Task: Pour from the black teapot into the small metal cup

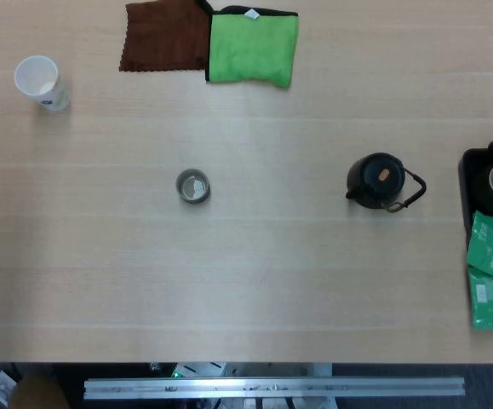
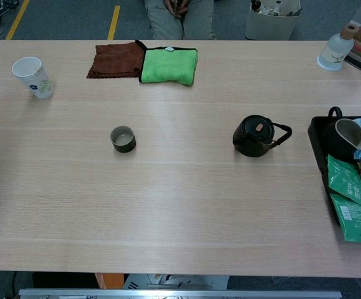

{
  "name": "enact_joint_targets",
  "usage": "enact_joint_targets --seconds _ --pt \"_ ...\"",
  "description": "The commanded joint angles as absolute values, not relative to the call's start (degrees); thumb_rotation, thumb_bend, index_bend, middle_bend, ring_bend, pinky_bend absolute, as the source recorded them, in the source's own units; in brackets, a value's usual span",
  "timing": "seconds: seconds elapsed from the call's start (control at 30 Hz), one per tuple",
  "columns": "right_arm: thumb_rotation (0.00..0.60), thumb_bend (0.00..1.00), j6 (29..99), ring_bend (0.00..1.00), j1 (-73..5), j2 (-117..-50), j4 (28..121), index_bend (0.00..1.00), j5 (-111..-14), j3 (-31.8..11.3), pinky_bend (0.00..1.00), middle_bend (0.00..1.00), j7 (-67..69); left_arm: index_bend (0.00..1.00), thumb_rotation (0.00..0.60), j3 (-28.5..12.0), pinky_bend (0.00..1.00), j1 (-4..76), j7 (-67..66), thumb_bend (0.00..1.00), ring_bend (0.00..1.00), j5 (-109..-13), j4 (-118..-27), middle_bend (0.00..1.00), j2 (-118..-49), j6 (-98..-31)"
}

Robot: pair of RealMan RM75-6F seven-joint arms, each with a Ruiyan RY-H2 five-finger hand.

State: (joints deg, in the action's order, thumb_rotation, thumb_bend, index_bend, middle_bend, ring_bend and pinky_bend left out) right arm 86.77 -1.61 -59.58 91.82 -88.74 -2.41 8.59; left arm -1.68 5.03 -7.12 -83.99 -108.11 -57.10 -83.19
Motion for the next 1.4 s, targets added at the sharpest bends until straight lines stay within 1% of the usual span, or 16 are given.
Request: enact_joint_targets --seconds 0.03,0.27,0.43,0.5,0.67,0.8,0.87,0.9,0.97,1.03,1.13,1.4 --pt "0.600 0.00 86.1 0.00 -2.1 -59.3 92.1 0.09 -89.0 -2.3 0.00 0.13 8.2 0.16 0.600 -1.5 0.16 5.0 -7.0 0.25 0.08 -84.0 -108.1 0.10 -57.1 -83.0" --pt "0.600 0.00 84.4 0.00 -4.1 -58.3 93.8 0.09 -90.6 -2.5 0.00 0.13 8.5 0.16 0.600 -1.4 0.16 4.8 -6.4 0.25 0.08 -84.3 -108.0 0.10 -56.9 -83.5" --pt "0.600 0.00 78.9 0.01 -7.6 -56.7 95.4 0.09 -90.2 -3.0 0.00 0.14 9.5 0.16 0.600 -1.4 0.16 4.9 -6.0 0.25 0.08 -84.6 -107.9 0.10 -56.8 -83.3" --pt "0.600 0.00 76.8 0.04 -9.3 -56.2 96.3 0.12 -90.5 -3.3 0.00 0.17 8.8 0.16 0.600 -1.3 0.16 4.9 -5.9 0.25 0.08 -84.6 -107.9 0.10 -56.7 -83.2" --pt "0.600 0.00 71.9 0.15 -13.7 -56.4 98.3 0.25 -91.3 -4.2 0.00 0.25 6.3 0.16 0.600 -1.1 0.16 4.9 -5.4 0.25 0.08 -84.5 -108.2 0.10 -56.2 -83.0" --pt "0.600 0.00 70.3 0.24 -15.2 -56.9 99.0 0.33 -91.3 -4.5 0.00 0.34 4.6 0.16 0.600 -1.2 0.16 4.8 -5.2 0.25 0.08 -84.6 -108.3 0.10 -56.0 -83.2" --pt "0.600 0.00 68.7 0.27 -16.5 -57.5 99.5 0.36 -91.2 -4.6 0.00 0.36 3.5 0.16 0.600 -1.2 0.16 4.7 -4.9 0.25 0.08 -84.6 -108.3 0.10 -55.8 -83.2" --pt "0.600 0.00 67.7 0.28 -17.1 -57.8 99.7 0.37 -90.9 -4.7 0.00 0.37 2.9 0.16 0.600 -1.2 0.16 4.7 -4.7 0.25 0.08 -84.6 -108.4 0.10 -55.8 -83.3" --pt "0.600 0.00 62.5 0.30 -20.1 -60.1 100.0 0.38 -89.2 -4.8 0.00 0.39 0.7 0.16 0.600 -1.4 0.16 4.7 -3.9 0.25 0.08 -84.4 -108.6 0.10 -55.3 -83.4" --pt "0.600 0.00 60.2 0.34 -21.5 -61.5 100.2 0.39 -88.0 -4.8 0.00 0.41 -1.6 0.16 0.600 -1.5 0.16 4.7 -3.5 0.25 0.08 -84.6 -108.6 0.10 -55.0 -83.5" --pt "0.600 0.00 58.4 0.37 -22.8 -63.0 100.5 0.40 -87.1 -4.6 0.00 0.42 -4.0 0.16 0.600 -1.4 0.16 4.6 -3.1 0.25 0.08 -85.0 -108.7 0.10 -54.6 -83.8" --pt "0.600 0.00 55.3 0.37 -25.7 -66.6 100.9 0.40 -84.7 -4.6 0.00 0.42 -7.9 0.16 0.600 -1.0 0.16 4.0 -2.2 0.25 0.08 -85.7 -108.7 0.10 -54.0 -84.4"
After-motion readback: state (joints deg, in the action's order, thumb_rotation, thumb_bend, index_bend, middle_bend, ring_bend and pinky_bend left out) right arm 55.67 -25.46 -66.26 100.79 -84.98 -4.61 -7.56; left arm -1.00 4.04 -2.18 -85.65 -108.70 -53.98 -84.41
